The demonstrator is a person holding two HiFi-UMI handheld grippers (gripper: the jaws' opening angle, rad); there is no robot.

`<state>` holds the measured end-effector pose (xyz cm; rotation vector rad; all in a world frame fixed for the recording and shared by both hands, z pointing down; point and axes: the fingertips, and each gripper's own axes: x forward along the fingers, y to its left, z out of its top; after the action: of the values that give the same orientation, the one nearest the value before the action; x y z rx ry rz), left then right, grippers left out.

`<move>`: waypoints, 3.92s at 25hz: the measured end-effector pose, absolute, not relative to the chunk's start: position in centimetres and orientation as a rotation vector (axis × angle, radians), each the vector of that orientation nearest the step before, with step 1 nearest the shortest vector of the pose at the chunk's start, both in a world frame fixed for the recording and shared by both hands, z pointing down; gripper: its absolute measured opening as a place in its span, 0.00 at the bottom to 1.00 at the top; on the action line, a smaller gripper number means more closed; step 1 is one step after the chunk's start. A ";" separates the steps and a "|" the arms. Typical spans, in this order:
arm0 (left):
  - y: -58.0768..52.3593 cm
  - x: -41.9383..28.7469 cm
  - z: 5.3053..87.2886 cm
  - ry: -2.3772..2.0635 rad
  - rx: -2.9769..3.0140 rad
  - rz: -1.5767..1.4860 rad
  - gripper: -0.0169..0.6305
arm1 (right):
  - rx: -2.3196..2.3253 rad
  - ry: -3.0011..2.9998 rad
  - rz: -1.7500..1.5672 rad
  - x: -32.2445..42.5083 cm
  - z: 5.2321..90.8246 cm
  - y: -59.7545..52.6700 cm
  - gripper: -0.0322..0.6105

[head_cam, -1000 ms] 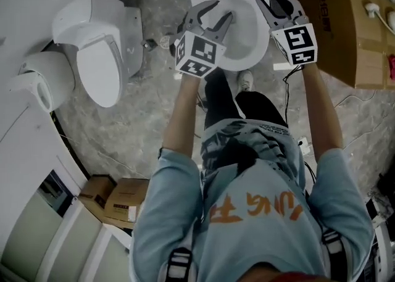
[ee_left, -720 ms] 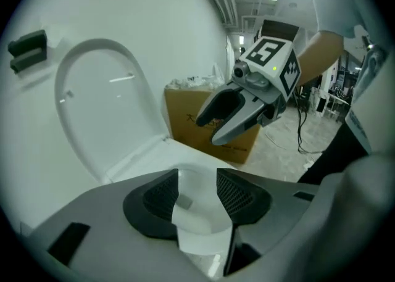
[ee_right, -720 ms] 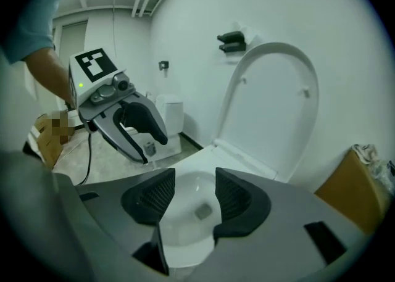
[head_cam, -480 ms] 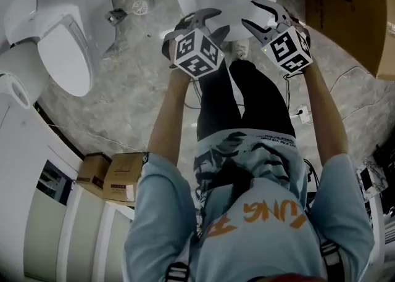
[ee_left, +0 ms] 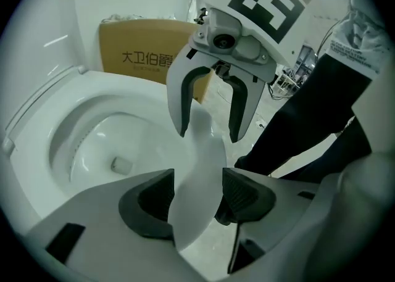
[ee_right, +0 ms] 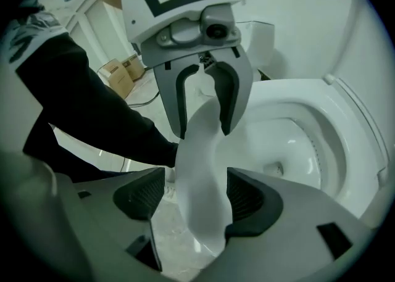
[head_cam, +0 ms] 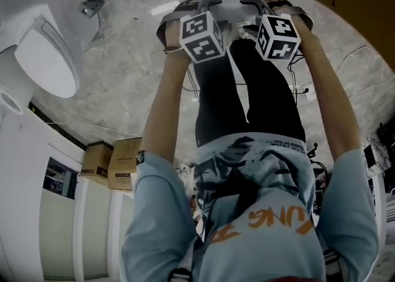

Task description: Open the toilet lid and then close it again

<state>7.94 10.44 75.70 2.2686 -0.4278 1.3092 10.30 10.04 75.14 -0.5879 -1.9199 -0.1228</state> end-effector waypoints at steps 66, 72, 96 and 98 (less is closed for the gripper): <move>5.3 6.4 50.9 -0.901 2.527 1.604 0.33 | -0.073 -2.159 -0.694 8.4 49.1 4.3 0.34; 1.5 4.6 45.6 -1.055 2.546 1.579 0.29 | 0.056 -2.204 -0.758 6.8 44.1 0.7 0.26; -15.2 -4.2 32.1 -1.499 2.570 1.132 0.29 | 0.450 -2.276 -0.706 -1.1 31.1 -16.4 0.24; -16.8 -5.1 31.5 -1.513 2.577 1.120 0.29 | 0.482 -2.272 -0.708 -2.0 30.4 -18.1 0.24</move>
<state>-5.06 -16.81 31.49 2.5772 -1.5131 1.1200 -1.99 -18.07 30.42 0.4817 -2.2719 -0.7084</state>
